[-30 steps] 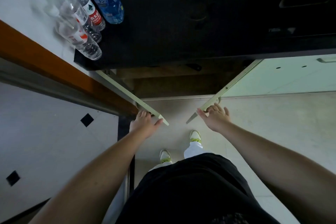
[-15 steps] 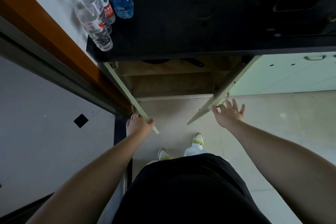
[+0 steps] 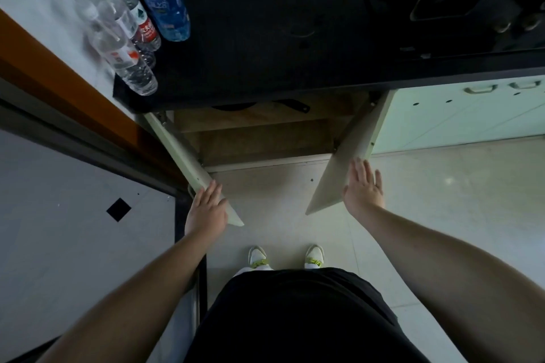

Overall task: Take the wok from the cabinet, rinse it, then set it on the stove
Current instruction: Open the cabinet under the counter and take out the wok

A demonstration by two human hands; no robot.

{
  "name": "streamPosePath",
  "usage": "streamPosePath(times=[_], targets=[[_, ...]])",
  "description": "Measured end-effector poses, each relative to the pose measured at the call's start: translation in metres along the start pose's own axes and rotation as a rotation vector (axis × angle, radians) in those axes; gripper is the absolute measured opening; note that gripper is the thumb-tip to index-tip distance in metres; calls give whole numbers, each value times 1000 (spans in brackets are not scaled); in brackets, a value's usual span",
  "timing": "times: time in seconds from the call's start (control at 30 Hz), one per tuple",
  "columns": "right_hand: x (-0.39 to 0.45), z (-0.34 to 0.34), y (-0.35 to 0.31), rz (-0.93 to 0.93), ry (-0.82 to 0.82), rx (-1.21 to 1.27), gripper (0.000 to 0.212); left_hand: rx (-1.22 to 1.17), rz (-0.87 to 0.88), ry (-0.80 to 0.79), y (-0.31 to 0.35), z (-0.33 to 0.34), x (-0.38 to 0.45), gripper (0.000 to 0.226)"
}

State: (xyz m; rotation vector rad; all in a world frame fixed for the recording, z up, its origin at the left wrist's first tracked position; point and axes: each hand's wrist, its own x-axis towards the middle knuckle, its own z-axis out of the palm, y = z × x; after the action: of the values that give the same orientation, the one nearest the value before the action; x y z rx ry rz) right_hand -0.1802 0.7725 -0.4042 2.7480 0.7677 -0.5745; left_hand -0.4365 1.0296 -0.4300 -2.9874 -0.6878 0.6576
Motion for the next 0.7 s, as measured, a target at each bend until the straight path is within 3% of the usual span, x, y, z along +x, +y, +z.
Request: streamPosePath(times=[0.27,0.7], targets=[[-14,8,79,-166,-138,-505,60,202,-22,-166,17,-13,8,38],[0,7,144,121,-311,-520,56,300,-100,-267,27,-17,3,49]])
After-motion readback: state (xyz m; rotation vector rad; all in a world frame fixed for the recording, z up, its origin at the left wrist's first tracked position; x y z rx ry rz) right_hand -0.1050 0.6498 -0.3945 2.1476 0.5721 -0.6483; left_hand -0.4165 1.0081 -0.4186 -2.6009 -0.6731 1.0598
